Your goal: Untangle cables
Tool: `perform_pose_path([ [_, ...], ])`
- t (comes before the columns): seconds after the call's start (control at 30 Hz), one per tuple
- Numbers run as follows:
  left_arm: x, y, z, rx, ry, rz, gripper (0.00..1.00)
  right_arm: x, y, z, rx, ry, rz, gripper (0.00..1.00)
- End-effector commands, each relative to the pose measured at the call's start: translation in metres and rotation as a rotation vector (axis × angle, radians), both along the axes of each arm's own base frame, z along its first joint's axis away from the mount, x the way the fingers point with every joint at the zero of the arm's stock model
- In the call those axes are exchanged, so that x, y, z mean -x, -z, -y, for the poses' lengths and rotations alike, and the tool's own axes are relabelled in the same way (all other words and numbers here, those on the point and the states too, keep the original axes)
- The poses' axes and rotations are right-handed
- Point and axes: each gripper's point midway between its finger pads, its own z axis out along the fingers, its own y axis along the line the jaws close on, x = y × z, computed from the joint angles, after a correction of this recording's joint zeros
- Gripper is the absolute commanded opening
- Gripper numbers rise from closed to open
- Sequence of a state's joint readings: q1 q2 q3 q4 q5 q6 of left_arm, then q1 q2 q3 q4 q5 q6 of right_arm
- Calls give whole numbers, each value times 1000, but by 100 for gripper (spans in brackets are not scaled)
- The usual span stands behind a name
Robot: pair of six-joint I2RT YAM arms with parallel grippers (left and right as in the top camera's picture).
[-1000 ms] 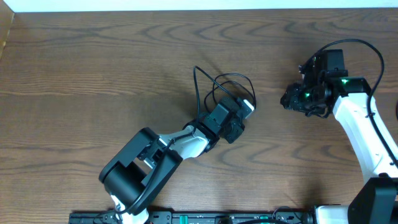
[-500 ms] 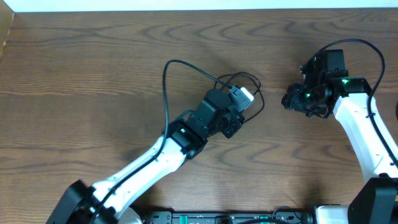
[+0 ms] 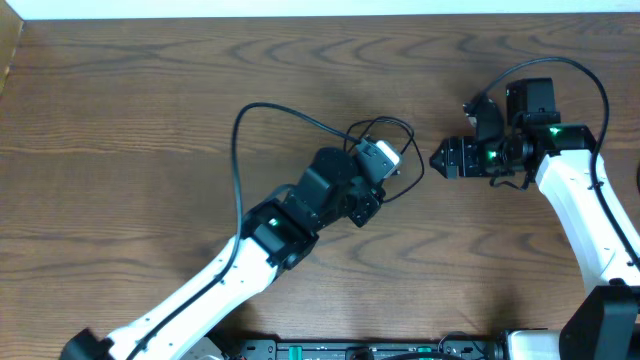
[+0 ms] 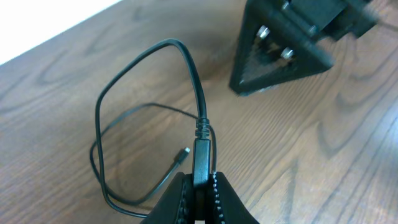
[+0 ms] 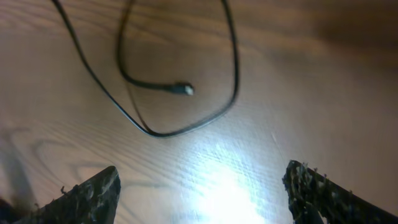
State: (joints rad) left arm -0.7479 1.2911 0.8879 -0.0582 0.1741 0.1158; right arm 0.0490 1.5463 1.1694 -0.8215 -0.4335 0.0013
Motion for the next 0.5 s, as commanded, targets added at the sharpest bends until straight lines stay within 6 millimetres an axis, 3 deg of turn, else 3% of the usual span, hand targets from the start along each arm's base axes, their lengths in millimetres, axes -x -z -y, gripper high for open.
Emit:
perform_pose_path([
  [0.0, 4, -30, -4, 58, -15, 39, 10, -4, -10, -9, -41, -117, 83, 82],
  [0.07, 8, -39, -7, 71, -15, 53, 10, -5, -10, -13, -63, -147, 94, 81],
  [0.33, 19, -74, -18, 135, -15, 121, 10, 11, -14, -69, -290, -482, 190, 80],
  [0.4, 21, -78, -19, 143, -14, 129, 10, 16, -10, -82, -331, -543, 195, 81],
  [0.47, 22, -83, -20, 152, -14, 138, 10, 17, 8, -100, -360, -588, 159, 80],
])
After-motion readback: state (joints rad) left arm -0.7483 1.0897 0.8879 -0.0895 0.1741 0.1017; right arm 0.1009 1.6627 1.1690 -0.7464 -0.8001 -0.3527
